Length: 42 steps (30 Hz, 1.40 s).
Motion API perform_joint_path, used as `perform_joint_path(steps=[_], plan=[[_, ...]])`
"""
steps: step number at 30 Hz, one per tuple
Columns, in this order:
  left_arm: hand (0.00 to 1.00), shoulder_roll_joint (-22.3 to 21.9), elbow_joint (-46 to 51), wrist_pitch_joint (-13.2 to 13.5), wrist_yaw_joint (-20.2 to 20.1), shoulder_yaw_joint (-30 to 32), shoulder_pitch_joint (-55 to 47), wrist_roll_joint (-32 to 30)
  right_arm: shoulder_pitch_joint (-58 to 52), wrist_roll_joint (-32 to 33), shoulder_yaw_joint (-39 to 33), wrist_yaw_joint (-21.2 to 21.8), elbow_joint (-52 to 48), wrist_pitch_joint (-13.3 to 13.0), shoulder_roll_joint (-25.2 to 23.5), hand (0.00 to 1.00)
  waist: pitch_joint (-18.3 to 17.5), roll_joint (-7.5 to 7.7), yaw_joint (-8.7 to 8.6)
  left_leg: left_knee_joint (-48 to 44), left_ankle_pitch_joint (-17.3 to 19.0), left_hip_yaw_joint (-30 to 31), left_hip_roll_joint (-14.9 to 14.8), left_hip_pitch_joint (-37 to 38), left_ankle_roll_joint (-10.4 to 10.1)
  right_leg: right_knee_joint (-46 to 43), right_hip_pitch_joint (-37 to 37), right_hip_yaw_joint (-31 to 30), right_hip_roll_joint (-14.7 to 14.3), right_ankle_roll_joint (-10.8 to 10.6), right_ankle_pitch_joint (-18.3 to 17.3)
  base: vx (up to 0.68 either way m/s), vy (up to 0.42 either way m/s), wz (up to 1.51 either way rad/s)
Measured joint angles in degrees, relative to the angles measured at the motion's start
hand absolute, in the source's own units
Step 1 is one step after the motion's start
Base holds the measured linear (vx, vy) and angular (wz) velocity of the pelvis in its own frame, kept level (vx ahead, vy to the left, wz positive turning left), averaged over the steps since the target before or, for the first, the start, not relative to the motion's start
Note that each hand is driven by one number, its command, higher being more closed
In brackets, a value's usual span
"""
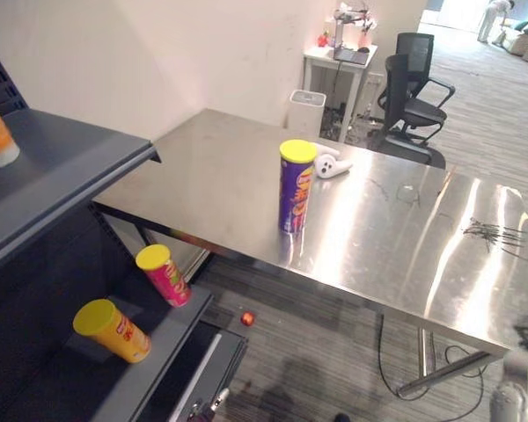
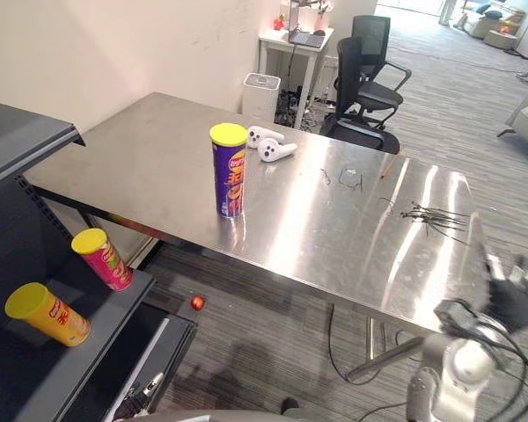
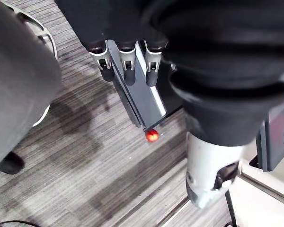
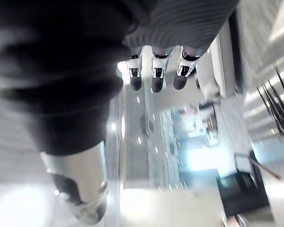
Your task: Put the gum and the chips on the shelf.
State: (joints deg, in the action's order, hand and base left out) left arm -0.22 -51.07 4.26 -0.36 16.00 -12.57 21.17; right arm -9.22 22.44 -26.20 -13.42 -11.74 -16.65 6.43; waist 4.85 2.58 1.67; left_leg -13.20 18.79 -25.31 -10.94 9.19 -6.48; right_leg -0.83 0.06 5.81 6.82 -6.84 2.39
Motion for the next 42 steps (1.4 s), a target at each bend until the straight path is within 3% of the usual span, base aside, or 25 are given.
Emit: perform_joint_path(steps=[1,3,6,13,24,42], plan=[[0.0,0.0,0.1,0.0,0.0,0.0,0.0,0.0,0.0,0.0,0.2,0.5,0.0,0.2,0.0,0.0,0.0,-0.03,0.0,0.0,0.0,0.1,0.1,-0.1,0.0,0.0,0.0,0.1,0.1,0.0,0.0,0.04,0.005,0.27],[0.0,0.0,0.4,0.1,0.1,0.1,-0.1,-0.1,0.7,0.0,3.4,6.9,0.3,1.5,0.9,0.0,0.1,0.08,0.12,0.2,-0.6,1.5,1.2,-0.8,0.5,1.0,0.0,0.9,0.8,-0.5,0.3,0.04,0.024,0.22],[0.0,0.4,0.2,0.2,0.2,-0.5,-0.1,-0.1,2.9,0.1,6.6,11.6,2.0,2.3,3.2,0.0,0.1,-0.01,0.09,1.3,-1.2,2.8,2.2,-1.1,1.0,1.9,0.6,1.5,1.4,-0.7,0.5,0.01,0.005,0.11],[0.0,2.2,-0.9,0.5,0.2,-3.4,0.0,-0.1,8.8,0.1,12.1,17.7,8.4,5.3,7.9,0.0,-0.2,-0.35,-0.07,2.2,-2.0,7.6,3.6,-2.2,1.4,3.9,1.9,3.9,2.3,-1.0,0.8,0.01,-0.018,0.2],[0.0,4.1,-1.1,0.5,0.3,-5.7,0.0,-0.1,20.4,0.0,18.4,17.8,15.0,10.5,11.9,0.0,-0.2,-0.59,0.13,1.9,-2.6,13.3,5.5,-3.5,2.5,4.7,3.4,7.1,4.2,-1.1,0.9,-0.01,-0.02,0.18],[0.0,5.1,-1.4,0.3,0.1,-6.6,-0.2,-0.1,29.9,-0.1,22.7,17.7,21.7,13.0,13.1,0.0,1.9,-1.11,0.18,1.0,-2.8,16.6,6.0,-5.1,2.7,4.5,3.5,8.8,4.6,-1.1,0.9,-0.03,-0.035,0.06]])
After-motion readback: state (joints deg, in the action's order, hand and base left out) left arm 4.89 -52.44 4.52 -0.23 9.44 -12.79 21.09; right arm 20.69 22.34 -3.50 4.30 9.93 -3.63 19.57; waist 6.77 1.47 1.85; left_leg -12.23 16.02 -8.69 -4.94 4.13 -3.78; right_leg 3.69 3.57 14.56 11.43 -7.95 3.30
